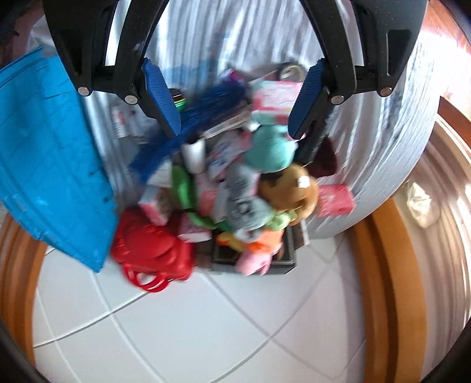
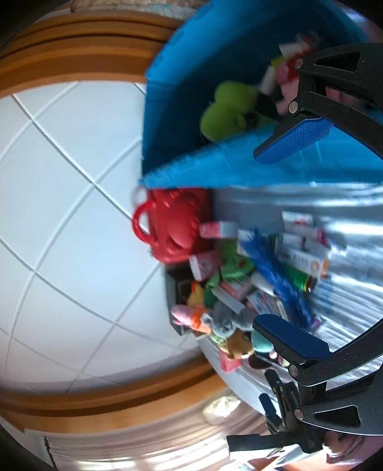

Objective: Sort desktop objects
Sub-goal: 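Grasp the pink-yellow tissue box with the left gripper while the right grasps the pink ointment tube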

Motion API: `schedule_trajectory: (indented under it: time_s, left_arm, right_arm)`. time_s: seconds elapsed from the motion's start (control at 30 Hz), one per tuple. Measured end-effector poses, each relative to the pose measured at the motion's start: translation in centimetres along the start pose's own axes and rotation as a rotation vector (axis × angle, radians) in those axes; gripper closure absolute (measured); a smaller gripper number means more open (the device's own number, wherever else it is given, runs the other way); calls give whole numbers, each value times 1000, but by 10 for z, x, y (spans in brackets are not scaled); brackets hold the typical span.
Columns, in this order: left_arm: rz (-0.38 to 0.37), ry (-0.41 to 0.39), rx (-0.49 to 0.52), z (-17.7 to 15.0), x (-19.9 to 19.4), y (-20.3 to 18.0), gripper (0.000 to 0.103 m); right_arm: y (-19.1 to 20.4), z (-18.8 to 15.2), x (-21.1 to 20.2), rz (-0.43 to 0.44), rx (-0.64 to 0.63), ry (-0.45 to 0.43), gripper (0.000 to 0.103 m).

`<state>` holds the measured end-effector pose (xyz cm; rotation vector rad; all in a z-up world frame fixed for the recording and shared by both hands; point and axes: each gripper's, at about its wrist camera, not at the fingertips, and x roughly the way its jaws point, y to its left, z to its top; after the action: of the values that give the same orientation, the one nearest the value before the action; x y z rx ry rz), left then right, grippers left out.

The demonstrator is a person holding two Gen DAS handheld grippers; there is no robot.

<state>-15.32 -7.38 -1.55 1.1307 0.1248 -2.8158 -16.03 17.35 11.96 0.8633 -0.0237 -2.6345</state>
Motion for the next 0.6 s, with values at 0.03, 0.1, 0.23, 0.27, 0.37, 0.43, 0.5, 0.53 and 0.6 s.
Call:
schedule_trajectory:
  time_s: [0.03,0.1,0.23,0.27,0.37,0.43,0.5,0.53,0.6]
  left_arm:
    - [14,16,-7,-4,5,10,28]
    - [28,50,-33,-13,15,27,28]
    - [43,126,-82,-35,37,58,28]
    - [51,137,-86,-40,41,62,28]
    - [82,191,-89,-58,61,76,28]
    - [81,225,-100,-67,72,83,28]
    - [68,239,-113,-72,81,85,28]
    - [58,239,-114,-72,86,84,28]
    - [32,235,-106,-70,94,80,28]
  right_arm:
    - [4,-4,7,4,2,15,0]
    - [11,-15,22,11,6,51,0]
    - [24,-36,44,-26,-33,100,0]
    - [29,-41,49,-46,-58,112,0]
    - [36,-54,68,-39,-81,173,0]
    - [38,-61,82,3,-73,221,0]
    - [38,-67,97,14,-68,262,0]
    - [39,-71,102,16,-63,278,0]
    - [37,-78,118,21,-42,321,0]
